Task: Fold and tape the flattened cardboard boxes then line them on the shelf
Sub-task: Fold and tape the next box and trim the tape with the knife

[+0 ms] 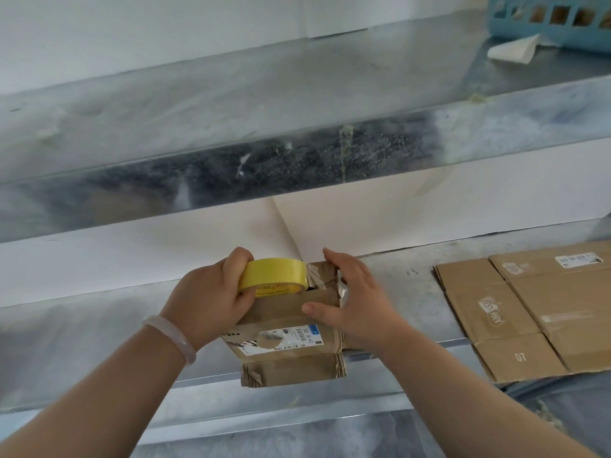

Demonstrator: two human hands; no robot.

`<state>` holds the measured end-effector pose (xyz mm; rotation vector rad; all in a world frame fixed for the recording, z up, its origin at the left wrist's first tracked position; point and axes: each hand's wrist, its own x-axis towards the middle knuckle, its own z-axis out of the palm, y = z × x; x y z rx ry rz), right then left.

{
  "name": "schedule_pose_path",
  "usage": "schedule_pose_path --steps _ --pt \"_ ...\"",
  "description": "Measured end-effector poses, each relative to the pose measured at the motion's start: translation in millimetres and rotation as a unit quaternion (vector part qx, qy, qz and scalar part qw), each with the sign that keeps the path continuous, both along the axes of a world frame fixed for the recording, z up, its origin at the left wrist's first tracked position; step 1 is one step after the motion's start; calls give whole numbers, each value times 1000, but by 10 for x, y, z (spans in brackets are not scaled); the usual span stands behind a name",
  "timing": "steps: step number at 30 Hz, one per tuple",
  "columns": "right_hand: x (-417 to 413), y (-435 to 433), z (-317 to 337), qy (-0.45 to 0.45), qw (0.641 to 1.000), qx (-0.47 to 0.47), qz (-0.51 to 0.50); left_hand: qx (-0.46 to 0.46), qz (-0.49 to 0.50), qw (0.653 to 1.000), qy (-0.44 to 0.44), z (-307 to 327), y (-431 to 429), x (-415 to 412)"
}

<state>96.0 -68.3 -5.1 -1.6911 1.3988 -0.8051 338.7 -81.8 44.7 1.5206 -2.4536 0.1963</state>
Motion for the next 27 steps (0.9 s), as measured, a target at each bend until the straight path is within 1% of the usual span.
schedule_pose_path --steps 2,6,8,11,13,17,20,23,27 --pt "-7 -45 -50 -16 1000 -21 -7 4 -4 1000 -4 20 -8 6" --pt "-19 -66 -131 1 999 -44 -12 73 6 997 20 157 -50 -22" --pt "-11 -79 -154 -6 998 -51 -20 109 6 992 68 237 -95 -17" --pt "-5 -81 -167 1 998 -63 -17 166 -5 975 150 310 -173 -3" --pt "-2 -74 -172 0 997 -69 -20 195 -10 965 176 346 -187 -21" --pt "51 -46 -201 -26 997 -62 -33 199 -6 949 243 411 -177 -63" --pt "152 -10 -222 -50 995 -56 -69 196 -8 939 283 435 -165 -114" --pt "212 30 -258 -42 990 -85 -104 188 -15 936 298 427 -167 -168" --pt "187 31 -255 -58 989 -91 -104 197 -8 929 312 441 -177 -172"
